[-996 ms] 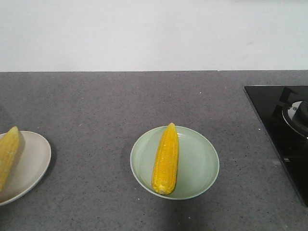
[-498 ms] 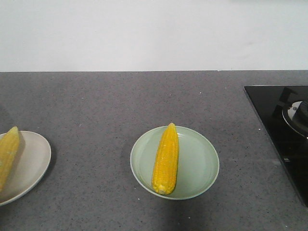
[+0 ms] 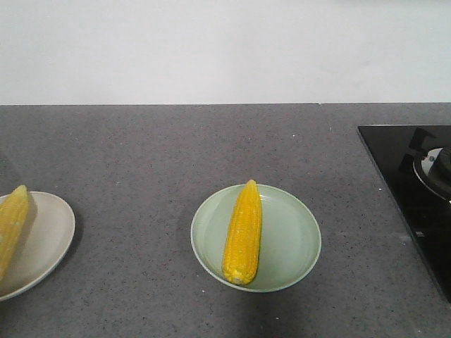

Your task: Distribute corn equally

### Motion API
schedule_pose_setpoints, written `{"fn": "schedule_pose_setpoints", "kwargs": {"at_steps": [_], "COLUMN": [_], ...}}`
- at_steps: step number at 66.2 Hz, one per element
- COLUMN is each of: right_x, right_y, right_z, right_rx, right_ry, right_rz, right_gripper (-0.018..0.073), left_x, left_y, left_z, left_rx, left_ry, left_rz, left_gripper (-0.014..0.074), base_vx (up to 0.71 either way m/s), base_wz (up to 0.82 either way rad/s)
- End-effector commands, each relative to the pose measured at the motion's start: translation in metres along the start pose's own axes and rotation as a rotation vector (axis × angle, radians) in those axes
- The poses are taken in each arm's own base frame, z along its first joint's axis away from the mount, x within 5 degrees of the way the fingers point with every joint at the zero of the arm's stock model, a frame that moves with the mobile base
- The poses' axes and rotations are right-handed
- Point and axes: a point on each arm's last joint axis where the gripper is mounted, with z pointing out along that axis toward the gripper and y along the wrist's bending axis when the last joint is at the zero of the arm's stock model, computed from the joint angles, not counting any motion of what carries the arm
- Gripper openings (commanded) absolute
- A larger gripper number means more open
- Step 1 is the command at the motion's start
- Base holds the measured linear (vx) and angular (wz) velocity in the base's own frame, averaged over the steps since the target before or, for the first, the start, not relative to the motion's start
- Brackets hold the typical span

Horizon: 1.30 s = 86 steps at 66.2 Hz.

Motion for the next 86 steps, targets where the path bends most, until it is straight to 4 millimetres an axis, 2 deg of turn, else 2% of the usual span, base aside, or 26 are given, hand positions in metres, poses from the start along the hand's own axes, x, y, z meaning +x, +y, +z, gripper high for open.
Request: {"fn": "schedule_pose_setpoints", "kwargs": {"at_steps": [1, 17, 28, 41, 73, 86], "right_x": [-0.016, -0.016, -0.016, -0.016, -0.016, -0.016], "right_y": [-0.001, -0.001, -0.001, -0.001, -0.001, -0.001], "right_z": [-0.003, -0.003, -0.003, -0.003, -0.003, -0.003], "right_rx": [0.008, 0.007, 0.007, 0.007, 0.006, 0.006], "right_ry": [-0.103, -0.102, -0.102, -0.102, -0.102, -0.101], "right_rz": [-0.017, -0.015, -0.015, -0.015, -0.014, -0.014], "right_gripper": [-0.0011, -0.0011, -0.0011, -0.0011, -0.0011, -0.0011], "left_x": [-0.01, 0.014, 0.043, 0.074, 0.128, 0.129], "left_y": [-0.004, -0.005, 0.0, 0.002, 0.003, 0.003], "left_z": [0.001, -0.003, -0.009, -0.012, -0.009, -0.009], "left_rx": [0.044, 0.046, -0.023, -0.043, -0.039, -0.039], "left_ry": [-0.093, -0.238, -0.298, -0.245, -0.179, -0.168], "left_rz": [0.001, 0.082, 0.08, 0.037, 0.007, -0.008], "left_gripper": [-0.0006, -0.0006, -0.0006, -0.0006, -0.0006, -0.0006], "base_vx": [0.0, 0.0, 0.0, 0.0, 0.0, 0.0], "base_wz": [0.0, 0.0, 0.0, 0.0, 0.0, 0.0]}}
